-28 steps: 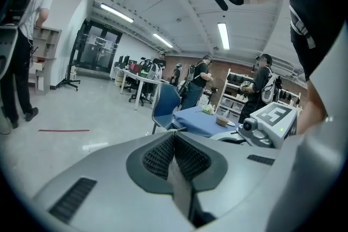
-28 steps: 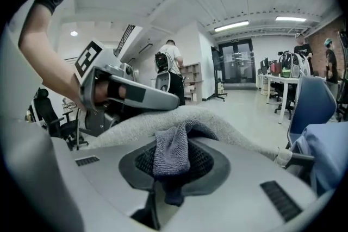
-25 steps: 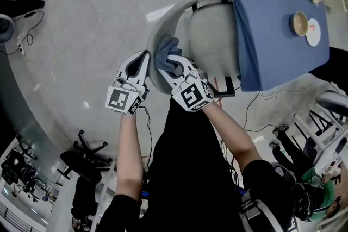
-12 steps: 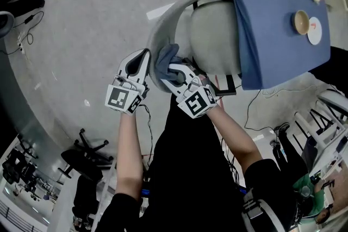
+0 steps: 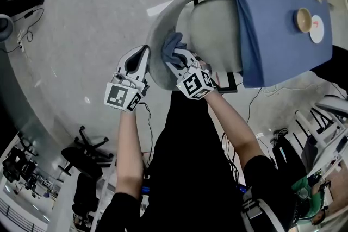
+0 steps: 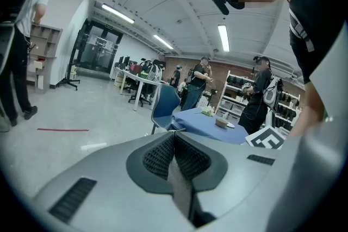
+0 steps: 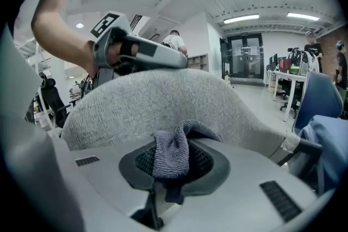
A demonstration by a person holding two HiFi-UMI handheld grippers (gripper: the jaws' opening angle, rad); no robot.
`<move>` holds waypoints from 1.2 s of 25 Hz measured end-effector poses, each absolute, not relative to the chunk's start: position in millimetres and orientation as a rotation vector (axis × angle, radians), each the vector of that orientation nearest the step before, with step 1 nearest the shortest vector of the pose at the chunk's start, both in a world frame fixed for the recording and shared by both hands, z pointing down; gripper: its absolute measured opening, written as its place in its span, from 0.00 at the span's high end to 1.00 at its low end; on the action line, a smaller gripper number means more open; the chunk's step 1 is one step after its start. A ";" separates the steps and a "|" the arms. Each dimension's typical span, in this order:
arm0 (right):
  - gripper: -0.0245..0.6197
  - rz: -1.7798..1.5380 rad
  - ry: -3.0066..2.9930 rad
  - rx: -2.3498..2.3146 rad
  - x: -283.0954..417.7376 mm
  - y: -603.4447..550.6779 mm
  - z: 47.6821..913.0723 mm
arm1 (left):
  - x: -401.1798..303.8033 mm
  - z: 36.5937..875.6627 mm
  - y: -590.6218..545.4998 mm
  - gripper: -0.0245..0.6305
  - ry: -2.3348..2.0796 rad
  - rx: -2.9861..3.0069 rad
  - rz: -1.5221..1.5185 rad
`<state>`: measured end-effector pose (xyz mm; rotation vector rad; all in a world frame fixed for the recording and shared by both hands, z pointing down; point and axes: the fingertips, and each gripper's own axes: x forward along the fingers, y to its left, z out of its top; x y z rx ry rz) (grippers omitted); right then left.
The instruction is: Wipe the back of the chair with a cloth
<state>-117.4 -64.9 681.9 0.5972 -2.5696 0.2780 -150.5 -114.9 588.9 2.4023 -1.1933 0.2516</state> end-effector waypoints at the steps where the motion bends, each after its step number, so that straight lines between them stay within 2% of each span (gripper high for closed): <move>1: 0.83 0.286 -2.557 0.590 -116.0 -64.6 689.6 | -150.6 589.0 -114.9 0.93 -1.194 2.402 0.250; 5: 0.83 0.327 -2.503 0.550 -109.9 -62.6 719.5 | -150.7 589.8 -115.4 0.93 -1.197 2.400 0.246; 11: 0.83 0.609 -2.438 0.485 -100.0 -55.2 756.4 | -151.5 589.3 -115.0 0.93 -1.196 2.400 0.253; 22: 0.83 0.699 -2.339 0.310 -75.6 -6.5 800.6 | -149.3 592.7 -115.6 0.93 -1.205 2.389 0.248; 30: 0.83 0.744 -2.253 0.138 -30.5 62.0 811.0 | -148.3 591.1 -115.2 0.93 -1.214 2.383 0.252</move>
